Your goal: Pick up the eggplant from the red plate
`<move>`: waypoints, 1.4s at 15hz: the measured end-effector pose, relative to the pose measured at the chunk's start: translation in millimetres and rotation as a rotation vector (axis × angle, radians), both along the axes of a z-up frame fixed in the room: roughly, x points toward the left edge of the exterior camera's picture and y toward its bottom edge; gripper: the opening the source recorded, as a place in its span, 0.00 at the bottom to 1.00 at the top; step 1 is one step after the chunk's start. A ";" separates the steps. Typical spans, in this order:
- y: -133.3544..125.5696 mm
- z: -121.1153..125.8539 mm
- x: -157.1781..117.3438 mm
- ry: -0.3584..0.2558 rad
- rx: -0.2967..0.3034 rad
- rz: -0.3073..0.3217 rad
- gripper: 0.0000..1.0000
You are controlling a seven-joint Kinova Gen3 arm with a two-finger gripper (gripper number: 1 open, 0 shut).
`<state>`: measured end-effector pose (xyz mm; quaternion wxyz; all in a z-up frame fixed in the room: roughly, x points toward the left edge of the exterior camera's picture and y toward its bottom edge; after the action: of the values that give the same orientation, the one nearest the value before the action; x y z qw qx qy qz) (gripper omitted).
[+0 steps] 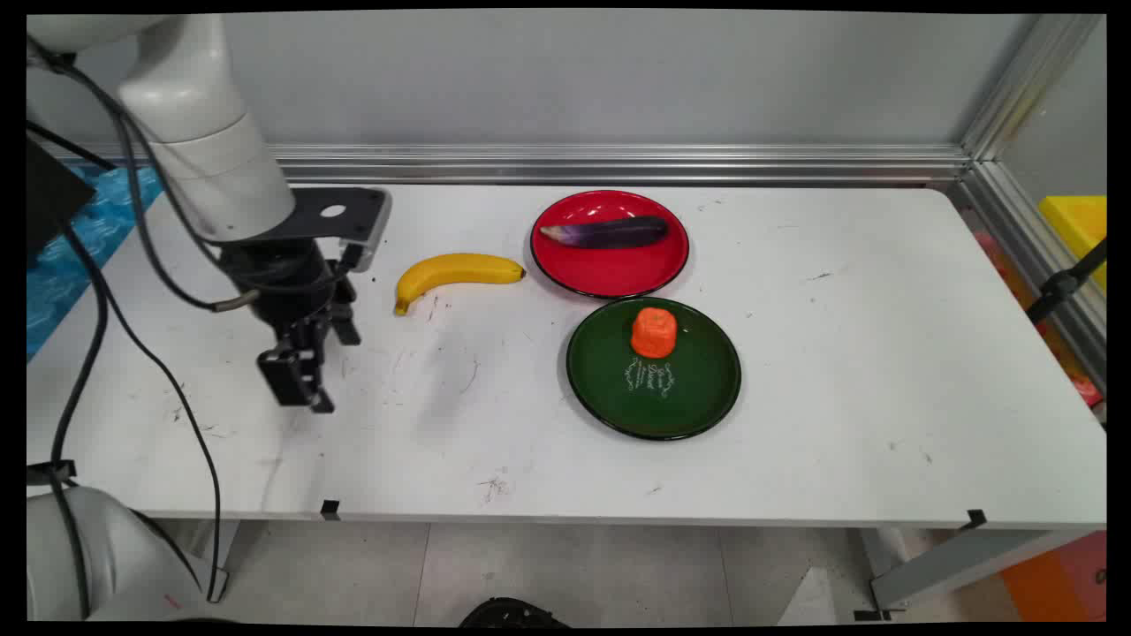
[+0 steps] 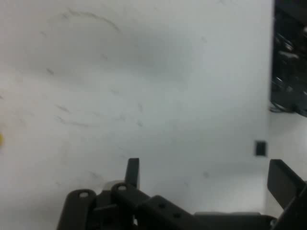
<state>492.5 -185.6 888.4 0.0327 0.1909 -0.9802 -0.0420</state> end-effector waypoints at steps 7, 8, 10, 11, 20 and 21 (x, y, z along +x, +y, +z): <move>-67.8 -9.9 -26.2 0.034 -0.136 -0.030 1.00; -84.5 -11.7 -32.6 0.043 -0.167 -0.037 1.00; -108.1 -13.8 -40.8 0.057 -0.210 -0.044 1.00; -121.4 -14.8 -44.9 0.064 -0.234 -0.047 1.00; -234.2 -26.1 -77.2 0.146 -0.409 -0.035 1.00; -244.6 -28.2 -80.1 0.154 -0.420 -0.032 1.00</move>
<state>412.4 -430.2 860.2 0.1457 0.1607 -0.9649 0.1481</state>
